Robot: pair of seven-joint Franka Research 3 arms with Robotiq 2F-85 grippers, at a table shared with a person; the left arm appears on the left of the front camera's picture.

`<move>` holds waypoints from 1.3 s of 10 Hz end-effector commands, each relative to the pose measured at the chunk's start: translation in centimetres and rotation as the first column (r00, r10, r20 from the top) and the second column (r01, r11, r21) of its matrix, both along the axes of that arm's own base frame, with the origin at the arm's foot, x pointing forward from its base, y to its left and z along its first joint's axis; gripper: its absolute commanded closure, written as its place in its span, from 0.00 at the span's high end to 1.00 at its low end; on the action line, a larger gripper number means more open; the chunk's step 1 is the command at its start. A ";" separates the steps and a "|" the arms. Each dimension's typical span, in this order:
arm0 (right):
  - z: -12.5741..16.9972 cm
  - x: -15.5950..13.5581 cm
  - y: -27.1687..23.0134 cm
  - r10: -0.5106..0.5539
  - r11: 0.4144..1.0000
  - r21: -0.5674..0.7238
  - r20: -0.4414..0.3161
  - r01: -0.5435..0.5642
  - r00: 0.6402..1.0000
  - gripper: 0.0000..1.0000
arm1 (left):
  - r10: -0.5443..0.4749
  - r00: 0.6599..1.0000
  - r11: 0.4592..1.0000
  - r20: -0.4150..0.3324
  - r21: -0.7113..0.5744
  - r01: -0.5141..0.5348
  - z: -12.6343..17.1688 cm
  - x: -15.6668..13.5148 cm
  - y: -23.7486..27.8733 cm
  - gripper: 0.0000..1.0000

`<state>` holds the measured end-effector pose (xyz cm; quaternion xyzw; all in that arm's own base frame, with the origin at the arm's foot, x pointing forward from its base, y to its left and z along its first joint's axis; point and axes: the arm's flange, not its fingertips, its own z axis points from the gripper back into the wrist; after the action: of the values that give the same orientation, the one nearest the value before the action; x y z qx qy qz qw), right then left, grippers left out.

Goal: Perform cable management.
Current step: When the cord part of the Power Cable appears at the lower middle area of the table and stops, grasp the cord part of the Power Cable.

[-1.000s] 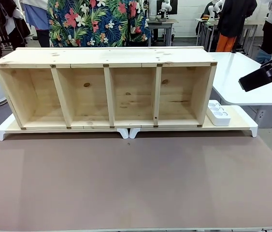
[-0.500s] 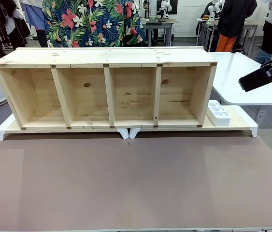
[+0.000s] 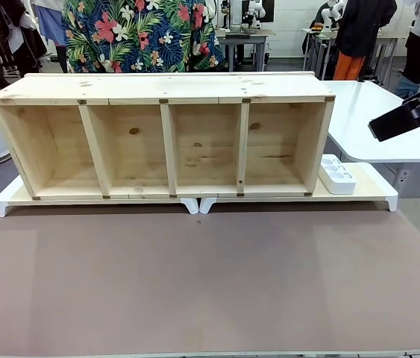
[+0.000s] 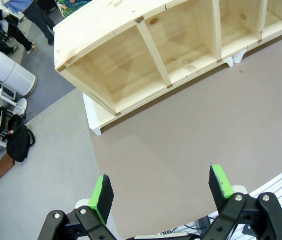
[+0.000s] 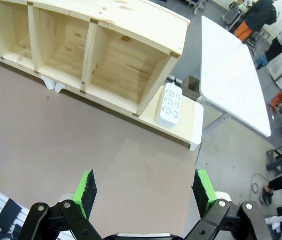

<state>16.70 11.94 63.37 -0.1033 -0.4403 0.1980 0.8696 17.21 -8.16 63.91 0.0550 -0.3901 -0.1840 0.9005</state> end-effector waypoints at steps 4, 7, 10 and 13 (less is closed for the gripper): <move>0.0 0.1 0.0 -0.001 1.000 -0.007 -0.001 0.001 1.000 1.00 | -0.005 1.000 1.000 0.008 0.002 0.005 0.1 0.2 -0.1 1.00; 0.0 0.1 0.0 -0.001 1.000 -0.007 -0.001 0.001 1.000 1.00 | -0.005 1.000 1.000 0.008 0.002 0.005 0.1 0.2 -0.1 1.00; 0.0 0.1 0.0 -0.001 1.000 -0.007 -0.001 0.001 1.000 1.00 | -0.005 1.000 1.000 0.008 0.002 0.005 0.1 0.2 -0.1 1.00; 0.0 0.1 0.0 -0.001 1.000 -0.007 -0.001 0.001 1.000 1.00 | -0.005 1.000 1.000 0.008 0.002 0.005 0.1 0.2 -0.1 1.00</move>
<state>16.70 11.94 63.37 -0.1033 -0.4403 0.1980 0.8696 17.21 -8.16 63.91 0.0550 -0.3901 -0.1840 0.9005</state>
